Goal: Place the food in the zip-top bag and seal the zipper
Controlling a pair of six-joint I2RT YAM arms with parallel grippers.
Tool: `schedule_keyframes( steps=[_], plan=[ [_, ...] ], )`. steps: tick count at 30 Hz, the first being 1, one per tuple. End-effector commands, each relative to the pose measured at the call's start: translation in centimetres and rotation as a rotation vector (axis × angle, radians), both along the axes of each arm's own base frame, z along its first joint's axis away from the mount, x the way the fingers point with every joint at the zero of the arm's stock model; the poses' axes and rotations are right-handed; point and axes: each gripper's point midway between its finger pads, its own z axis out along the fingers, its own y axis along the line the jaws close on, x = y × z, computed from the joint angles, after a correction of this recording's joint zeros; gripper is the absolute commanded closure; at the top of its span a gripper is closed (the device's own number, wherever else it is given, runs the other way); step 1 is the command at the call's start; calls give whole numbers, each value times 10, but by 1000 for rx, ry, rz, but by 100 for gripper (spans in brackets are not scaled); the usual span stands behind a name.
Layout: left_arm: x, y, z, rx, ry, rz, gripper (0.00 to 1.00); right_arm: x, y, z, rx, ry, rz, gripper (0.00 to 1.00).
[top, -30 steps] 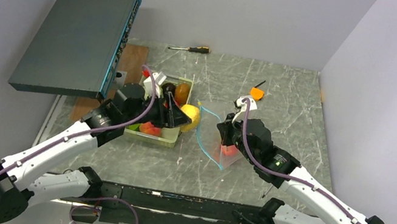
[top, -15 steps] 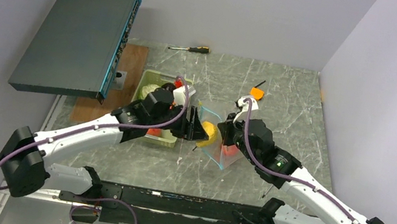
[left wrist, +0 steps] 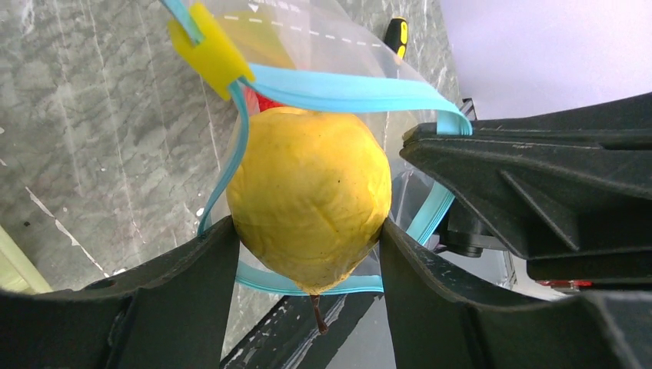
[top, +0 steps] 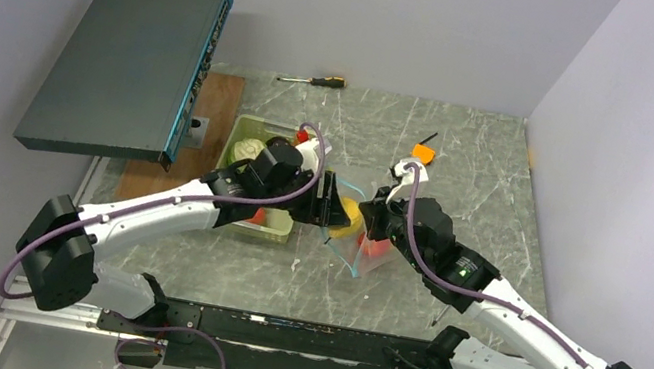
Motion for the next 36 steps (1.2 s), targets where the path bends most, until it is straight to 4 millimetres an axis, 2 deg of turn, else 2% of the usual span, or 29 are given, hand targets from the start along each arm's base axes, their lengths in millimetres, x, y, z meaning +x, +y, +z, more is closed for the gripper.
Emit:
schedule_keyframes(
  steps=[1, 5, 6, 17, 25, 28, 31, 34, 36],
  plan=[
    [12, -7, 30, -54, -58, 38, 39, 0, 3, 17, 58, -33, 2, 100],
    [16, -1, 34, -42, -72, 81, 5, 0, 3, 16, 56, -32, 1, 100],
    [16, 1, 34, -39, -74, 88, 1, 0, 2, 16, 57, -32, -1, 100],
    [6, 23, 51, -26, -124, 101, 0, 2, 4, 12, 49, -24, -4, 100],
    [0, 66, 57, 94, -172, 185, 0, 6, -1, 9, 38, -20, -48, 100],
    [2, 86, 59, 137, -198, 248, 0, 12, -14, 15, 34, -21, -128, 100],
    [-1, 99, 65, 153, -220, 273, 0, 17, -38, 25, 25, -18, -265, 100],
    [-4, 108, 73, 155, -246, 284, 0, 17, -68, 41, 25, -14, -411, 100],
    [-5, 112, 77, 152, -261, 287, 0, 13, -85, 59, 31, -16, -479, 100]
  ],
)
